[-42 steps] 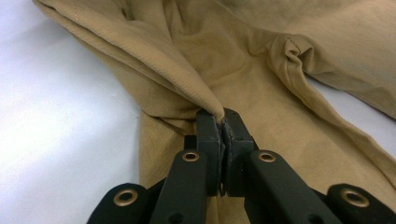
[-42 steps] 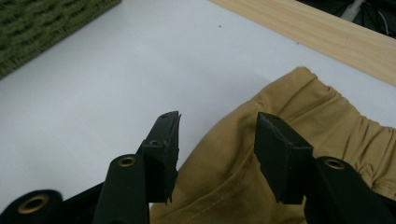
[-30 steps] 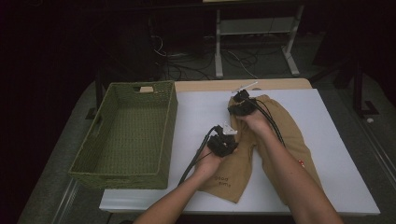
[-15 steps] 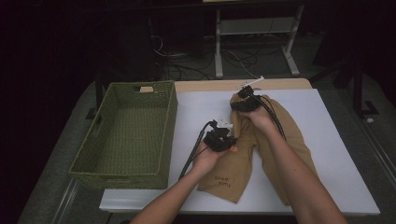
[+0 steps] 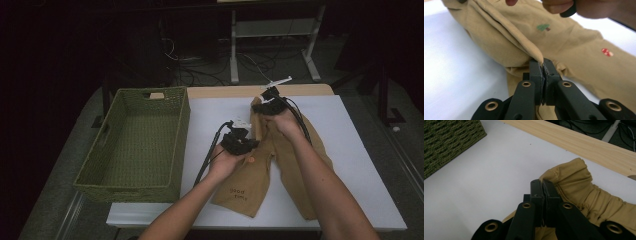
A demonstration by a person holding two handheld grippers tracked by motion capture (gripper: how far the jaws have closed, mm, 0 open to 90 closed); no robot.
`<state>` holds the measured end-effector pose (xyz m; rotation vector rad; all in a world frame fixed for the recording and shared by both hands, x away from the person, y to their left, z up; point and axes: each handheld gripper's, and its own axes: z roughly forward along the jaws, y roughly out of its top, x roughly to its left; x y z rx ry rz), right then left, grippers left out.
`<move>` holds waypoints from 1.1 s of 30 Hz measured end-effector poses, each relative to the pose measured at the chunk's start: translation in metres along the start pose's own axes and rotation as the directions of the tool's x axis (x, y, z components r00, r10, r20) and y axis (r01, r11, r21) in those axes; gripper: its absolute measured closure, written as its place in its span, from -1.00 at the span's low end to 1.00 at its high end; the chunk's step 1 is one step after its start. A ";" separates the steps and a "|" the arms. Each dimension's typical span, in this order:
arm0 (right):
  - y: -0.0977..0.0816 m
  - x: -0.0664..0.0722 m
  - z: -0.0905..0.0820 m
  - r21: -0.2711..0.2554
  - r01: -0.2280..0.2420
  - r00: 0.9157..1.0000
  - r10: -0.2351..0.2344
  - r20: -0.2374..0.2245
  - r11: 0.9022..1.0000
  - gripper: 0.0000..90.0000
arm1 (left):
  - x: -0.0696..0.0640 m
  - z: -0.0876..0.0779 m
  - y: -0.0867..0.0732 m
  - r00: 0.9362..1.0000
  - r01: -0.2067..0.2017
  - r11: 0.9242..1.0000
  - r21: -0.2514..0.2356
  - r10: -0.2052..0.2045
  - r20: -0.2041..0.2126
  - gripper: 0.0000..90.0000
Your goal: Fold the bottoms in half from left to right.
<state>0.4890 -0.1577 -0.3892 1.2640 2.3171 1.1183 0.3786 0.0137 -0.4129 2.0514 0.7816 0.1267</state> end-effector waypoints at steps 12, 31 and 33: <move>-0.001 -0.013 -0.014 -0.017 -0.023 1.000 0.023 0.018 1.000 0.94 | -0.011 0.011 0.018 0.999 -0.002 1.000 -0.020 0.003 0.044 0.94; -0.009 -0.037 -0.032 -0.035 -0.056 0.997 0.058 0.056 0.998 0.94 | -0.026 0.036 0.036 0.995 -0.002 0.999 -0.038 0.006 0.095 0.94; -0.011 -0.041 -0.034 -0.035 -0.060 0.996 0.063 0.062 0.998 0.94 | -0.027 0.039 0.039 0.995 0.002 0.999 -0.040 0.002 0.102 0.94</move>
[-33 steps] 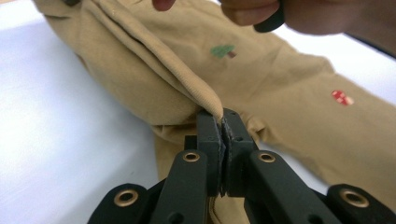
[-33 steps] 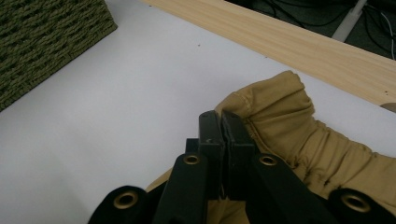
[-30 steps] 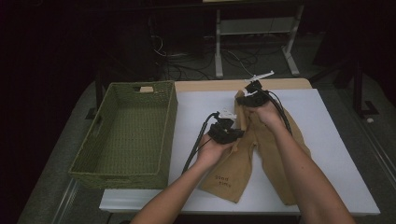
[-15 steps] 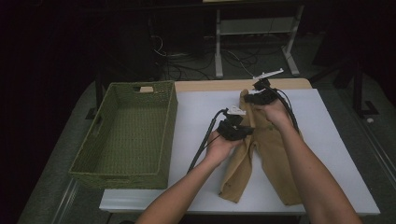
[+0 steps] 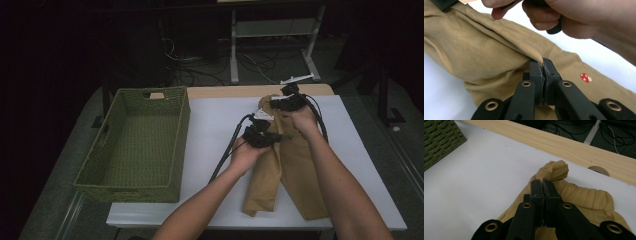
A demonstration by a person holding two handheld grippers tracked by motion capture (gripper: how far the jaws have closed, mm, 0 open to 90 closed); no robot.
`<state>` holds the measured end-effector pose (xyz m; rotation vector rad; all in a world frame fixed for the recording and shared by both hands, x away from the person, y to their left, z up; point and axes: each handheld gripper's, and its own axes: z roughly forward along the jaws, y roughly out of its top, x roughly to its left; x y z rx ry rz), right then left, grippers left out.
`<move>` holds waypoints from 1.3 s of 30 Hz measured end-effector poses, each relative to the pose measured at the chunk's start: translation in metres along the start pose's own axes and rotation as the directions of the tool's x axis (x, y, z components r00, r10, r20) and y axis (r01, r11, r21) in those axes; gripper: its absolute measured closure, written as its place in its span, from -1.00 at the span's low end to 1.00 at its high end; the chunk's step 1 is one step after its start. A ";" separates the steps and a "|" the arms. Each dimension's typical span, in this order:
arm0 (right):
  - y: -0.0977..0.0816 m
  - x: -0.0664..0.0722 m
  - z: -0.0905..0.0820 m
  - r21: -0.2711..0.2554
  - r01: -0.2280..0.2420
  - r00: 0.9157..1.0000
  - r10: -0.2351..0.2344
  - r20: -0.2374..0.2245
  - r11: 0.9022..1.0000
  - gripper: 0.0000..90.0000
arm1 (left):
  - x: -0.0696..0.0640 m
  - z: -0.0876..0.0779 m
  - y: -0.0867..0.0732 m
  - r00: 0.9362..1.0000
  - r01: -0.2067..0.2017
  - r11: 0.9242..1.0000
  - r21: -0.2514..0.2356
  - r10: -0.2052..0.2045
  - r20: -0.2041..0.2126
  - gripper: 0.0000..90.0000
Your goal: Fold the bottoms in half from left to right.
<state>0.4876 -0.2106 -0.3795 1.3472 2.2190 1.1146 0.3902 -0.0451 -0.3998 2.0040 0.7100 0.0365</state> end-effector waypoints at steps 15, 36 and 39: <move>-0.010 -0.021 -0.014 -0.014 -0.036 0.999 0.037 0.032 0.999 0.94 | -0.014 0.030 0.015 0.999 -0.003 1.000 -0.001 0.003 0.045 0.94; -0.029 -0.050 -0.025 -0.025 -0.080 0.994 0.081 0.069 0.997 0.94 | -0.017 0.043 0.010 0.997 -0.076 0.997 0.008 0.075 0.035 0.25; -0.030 -0.053 -0.024 -0.021 -0.078 0.994 0.080 0.078 0.997 0.94 | -0.010 0.029 0.003 0.998 -0.068 0.998 0.010 0.068 -0.005 0.07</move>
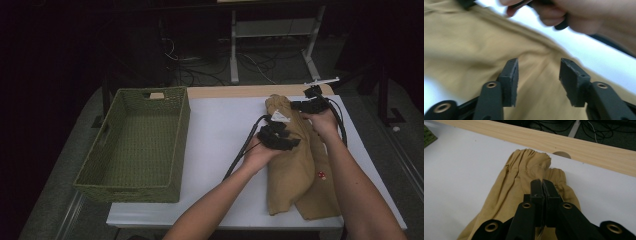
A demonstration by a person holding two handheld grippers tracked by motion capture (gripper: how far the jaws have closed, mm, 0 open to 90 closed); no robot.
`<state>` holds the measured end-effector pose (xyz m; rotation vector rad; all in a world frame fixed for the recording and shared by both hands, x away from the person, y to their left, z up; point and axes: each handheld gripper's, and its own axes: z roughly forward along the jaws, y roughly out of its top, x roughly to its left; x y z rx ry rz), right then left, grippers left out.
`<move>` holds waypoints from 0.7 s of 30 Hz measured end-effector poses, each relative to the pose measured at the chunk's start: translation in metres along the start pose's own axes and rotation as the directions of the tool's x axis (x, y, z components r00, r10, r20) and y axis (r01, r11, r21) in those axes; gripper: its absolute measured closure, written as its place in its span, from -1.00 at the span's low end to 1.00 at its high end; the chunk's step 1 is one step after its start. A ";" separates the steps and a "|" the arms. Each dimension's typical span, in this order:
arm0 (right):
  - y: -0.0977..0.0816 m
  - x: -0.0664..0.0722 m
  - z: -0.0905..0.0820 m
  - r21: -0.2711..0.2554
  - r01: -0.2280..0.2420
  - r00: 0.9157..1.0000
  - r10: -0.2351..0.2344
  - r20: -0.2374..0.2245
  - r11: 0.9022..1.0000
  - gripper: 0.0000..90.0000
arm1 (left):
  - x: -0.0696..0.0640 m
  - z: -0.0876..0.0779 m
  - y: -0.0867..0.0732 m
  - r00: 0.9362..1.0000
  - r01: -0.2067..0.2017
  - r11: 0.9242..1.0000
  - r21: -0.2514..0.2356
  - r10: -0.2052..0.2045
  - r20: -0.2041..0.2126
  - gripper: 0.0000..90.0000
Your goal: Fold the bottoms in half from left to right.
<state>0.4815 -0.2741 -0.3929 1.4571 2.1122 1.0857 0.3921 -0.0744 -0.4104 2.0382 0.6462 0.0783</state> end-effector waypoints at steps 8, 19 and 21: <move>-0.003 -0.007 0.007 0.011 -0.011 1.000 0.011 0.027 1.000 0.94 | 0.015 -0.039 -0.020 0.999 -0.010 0.999 0.032 0.011 -0.044 -0.24; -0.007 -0.013 0.019 0.034 -0.015 0.998 0.013 0.067 0.999 0.94 | 0.018 -0.071 -0.051 0.998 -0.023 0.996 0.088 0.029 -0.063 -0.64; -0.007 -0.014 0.020 0.039 -0.018 0.997 0.015 0.076 0.999 0.94 | 0.018 -0.075 -0.057 0.998 -0.021 0.995 0.094 0.027 -0.064 -0.68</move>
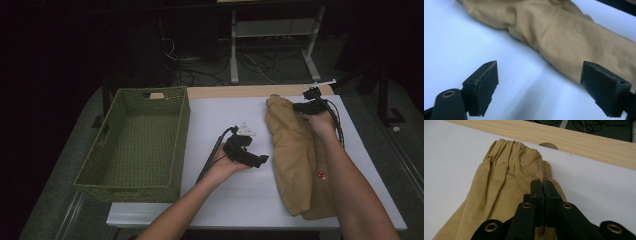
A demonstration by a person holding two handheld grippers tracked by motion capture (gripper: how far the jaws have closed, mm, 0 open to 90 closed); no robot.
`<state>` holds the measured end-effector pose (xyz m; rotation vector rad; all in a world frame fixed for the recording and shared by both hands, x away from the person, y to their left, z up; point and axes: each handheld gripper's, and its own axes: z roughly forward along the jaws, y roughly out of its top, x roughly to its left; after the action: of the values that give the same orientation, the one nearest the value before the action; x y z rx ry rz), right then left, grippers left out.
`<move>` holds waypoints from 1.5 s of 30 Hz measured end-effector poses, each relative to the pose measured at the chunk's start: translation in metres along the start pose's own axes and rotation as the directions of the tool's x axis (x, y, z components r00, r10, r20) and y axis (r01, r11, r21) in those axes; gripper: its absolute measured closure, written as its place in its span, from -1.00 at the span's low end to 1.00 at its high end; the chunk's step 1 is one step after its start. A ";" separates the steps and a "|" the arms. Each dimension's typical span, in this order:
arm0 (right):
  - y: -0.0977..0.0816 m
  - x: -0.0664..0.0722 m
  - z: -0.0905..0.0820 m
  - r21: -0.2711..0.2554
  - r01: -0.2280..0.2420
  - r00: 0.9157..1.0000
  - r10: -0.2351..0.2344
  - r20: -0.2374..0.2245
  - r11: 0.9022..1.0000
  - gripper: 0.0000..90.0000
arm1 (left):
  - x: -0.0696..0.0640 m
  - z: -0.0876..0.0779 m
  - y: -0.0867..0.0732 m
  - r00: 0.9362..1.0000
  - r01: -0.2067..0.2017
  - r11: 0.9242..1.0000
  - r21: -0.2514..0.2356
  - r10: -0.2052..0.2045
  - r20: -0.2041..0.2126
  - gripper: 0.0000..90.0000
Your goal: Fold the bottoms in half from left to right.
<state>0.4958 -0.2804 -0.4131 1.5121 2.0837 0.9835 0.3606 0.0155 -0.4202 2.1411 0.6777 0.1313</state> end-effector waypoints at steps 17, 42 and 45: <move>-0.008 -0.007 0.016 0.040 -0.020 0.999 0.018 0.039 0.999 0.93 | 0.002 -0.027 -0.044 1.000 -0.001 0.998 0.057 0.002 -0.012 -1.00; -0.022 0.000 -0.038 -0.052 -0.017 0.995 0.012 -0.100 0.999 -0.13 | 0.000 -0.043 -0.067 0.999 0.026 0.997 0.070 -0.023 -0.049 -1.00; -0.027 0.001 -0.045 -0.064 -0.017 0.994 0.009 -0.112 0.998 -0.13 | 0.000 -0.044 -0.069 0.998 0.033 0.997 0.074 -0.029 -0.048 -1.00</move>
<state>0.4471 -0.2981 -0.4018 1.4715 2.0986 1.1539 0.3171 0.0805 -0.4460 2.2037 0.7537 0.1421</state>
